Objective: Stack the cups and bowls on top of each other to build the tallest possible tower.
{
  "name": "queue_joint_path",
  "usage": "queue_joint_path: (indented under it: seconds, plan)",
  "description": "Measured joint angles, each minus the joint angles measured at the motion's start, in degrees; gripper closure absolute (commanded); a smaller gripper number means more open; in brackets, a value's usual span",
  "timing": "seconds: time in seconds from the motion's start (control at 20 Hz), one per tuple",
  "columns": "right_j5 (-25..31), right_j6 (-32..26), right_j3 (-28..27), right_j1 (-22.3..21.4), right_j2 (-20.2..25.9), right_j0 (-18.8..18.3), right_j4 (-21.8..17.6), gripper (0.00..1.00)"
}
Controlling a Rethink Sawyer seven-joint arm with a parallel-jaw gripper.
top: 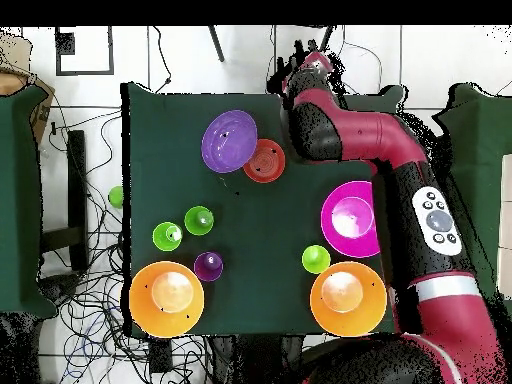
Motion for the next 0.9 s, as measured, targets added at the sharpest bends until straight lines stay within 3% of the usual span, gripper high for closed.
queue_joint_path:
  seconds: [0.1, 0.35, 0.55, 0.7, 0.9]
  plan:
    - [-4.2, 1.3, 1.5, -2.2, -3.4, 2.2, 0.2, 0.00]
    - [-4.4, 3.3, 4.2, -5.6, -8.7, 6.7, 1.1, 0.00]
    - [0.1, 6.3, 7.0, -8.1, -13.8, 11.7, 5.6, 0.00]
    - [7.7, 10.4, 9.5, -9.2, -17.0, 14.7, 12.0, 0.00]
    - [16.5, 15.6, 11.6, -9.2, -18.9, 16.2, 18.2, 0.00]
